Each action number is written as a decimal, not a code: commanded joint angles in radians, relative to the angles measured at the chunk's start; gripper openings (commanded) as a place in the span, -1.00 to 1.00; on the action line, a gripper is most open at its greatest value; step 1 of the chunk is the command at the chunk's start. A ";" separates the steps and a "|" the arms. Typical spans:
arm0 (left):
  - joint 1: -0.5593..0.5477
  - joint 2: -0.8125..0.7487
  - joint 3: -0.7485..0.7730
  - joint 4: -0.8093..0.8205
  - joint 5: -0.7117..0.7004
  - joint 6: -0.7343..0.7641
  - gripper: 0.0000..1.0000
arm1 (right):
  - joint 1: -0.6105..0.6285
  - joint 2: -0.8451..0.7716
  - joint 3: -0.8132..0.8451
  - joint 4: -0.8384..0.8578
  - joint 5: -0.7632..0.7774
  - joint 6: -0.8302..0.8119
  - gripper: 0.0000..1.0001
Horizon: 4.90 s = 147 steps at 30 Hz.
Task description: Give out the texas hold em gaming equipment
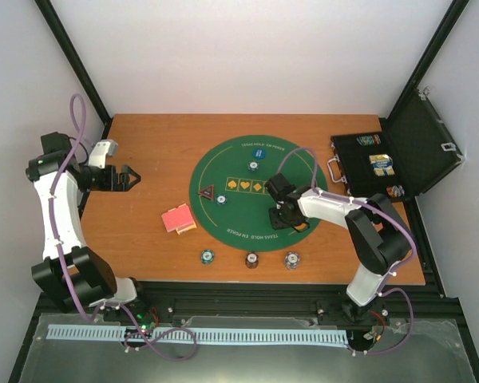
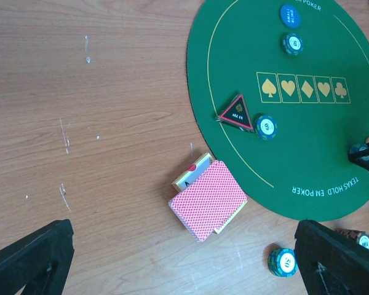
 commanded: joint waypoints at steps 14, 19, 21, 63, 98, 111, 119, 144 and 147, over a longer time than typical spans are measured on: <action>-0.001 -0.025 0.056 -0.026 0.011 0.006 1.00 | 0.071 -0.159 0.131 -0.143 0.105 0.012 0.41; -0.001 -0.027 0.054 -0.030 0.010 0.007 1.00 | 0.226 -0.217 0.156 -0.198 0.137 0.088 0.47; -0.001 -0.030 0.055 -0.031 0.012 0.006 1.00 | 0.302 -0.224 0.151 -0.210 0.141 0.126 0.53; -0.001 -0.041 0.064 -0.034 -0.004 0.000 1.00 | 0.561 -0.089 -0.006 -0.083 0.103 0.283 -0.18; -0.001 -0.023 0.077 -0.030 -0.025 0.003 1.00 | 0.338 0.336 0.666 -0.199 0.048 -0.012 -0.49; -0.001 -0.016 0.071 -0.024 -0.011 -0.001 1.00 | 0.336 0.536 0.833 -0.203 0.006 0.002 -0.50; -0.001 -0.020 0.073 -0.027 -0.015 0.007 1.00 | 0.334 0.604 0.905 -0.206 0.015 0.021 -0.50; -0.001 -0.023 0.065 -0.037 -0.008 0.023 1.00 | 0.333 0.523 0.923 -0.249 0.029 0.033 0.03; -0.001 -0.023 0.066 -0.041 -0.008 0.026 1.00 | 0.346 0.463 0.878 -0.255 0.047 0.038 0.09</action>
